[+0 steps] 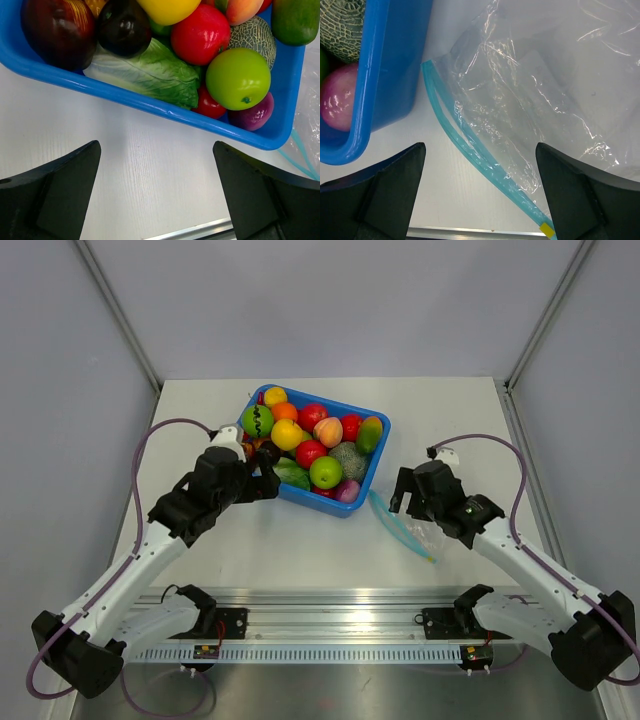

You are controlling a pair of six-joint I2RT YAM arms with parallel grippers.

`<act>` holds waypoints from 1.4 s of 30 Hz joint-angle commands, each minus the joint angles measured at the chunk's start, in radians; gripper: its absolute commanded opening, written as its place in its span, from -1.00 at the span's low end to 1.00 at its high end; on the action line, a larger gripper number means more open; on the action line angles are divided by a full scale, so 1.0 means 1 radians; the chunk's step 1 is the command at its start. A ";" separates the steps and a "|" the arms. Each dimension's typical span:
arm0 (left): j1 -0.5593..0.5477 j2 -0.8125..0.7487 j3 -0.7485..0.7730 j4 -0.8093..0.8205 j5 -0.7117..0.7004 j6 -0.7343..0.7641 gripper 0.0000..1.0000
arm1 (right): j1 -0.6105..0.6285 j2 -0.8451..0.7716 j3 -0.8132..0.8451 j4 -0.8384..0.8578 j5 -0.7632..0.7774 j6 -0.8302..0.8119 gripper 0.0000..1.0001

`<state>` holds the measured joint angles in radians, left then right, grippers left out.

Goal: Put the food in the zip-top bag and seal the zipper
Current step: Pick up the zipper food storage bag at the center of the board.

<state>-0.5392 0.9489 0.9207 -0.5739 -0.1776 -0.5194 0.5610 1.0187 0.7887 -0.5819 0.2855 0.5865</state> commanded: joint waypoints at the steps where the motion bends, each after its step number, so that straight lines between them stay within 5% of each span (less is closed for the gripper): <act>1: -0.002 -0.012 0.010 0.052 0.033 0.024 0.98 | 0.002 -0.041 0.026 -0.038 -0.008 -0.049 0.99; 12: -0.002 -0.006 -0.003 0.060 0.024 0.012 0.98 | 0.010 0.147 0.224 -0.308 0.038 -0.142 0.99; 20: -0.001 0.008 -0.014 0.074 0.030 0.016 0.98 | 0.065 0.329 0.257 -0.340 0.067 -0.137 0.99; 30: -0.002 0.045 0.006 0.088 0.041 0.019 0.98 | 0.237 0.500 0.325 -0.358 0.343 -0.054 0.95; 42: -0.002 0.008 0.001 0.062 0.030 0.047 0.98 | 0.237 0.597 0.288 -0.245 0.408 -0.047 0.05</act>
<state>-0.5392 0.9897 0.9012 -0.5434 -0.1455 -0.4934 0.7937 1.6413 1.0901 -0.8711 0.6304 0.5049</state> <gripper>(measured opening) 0.988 0.563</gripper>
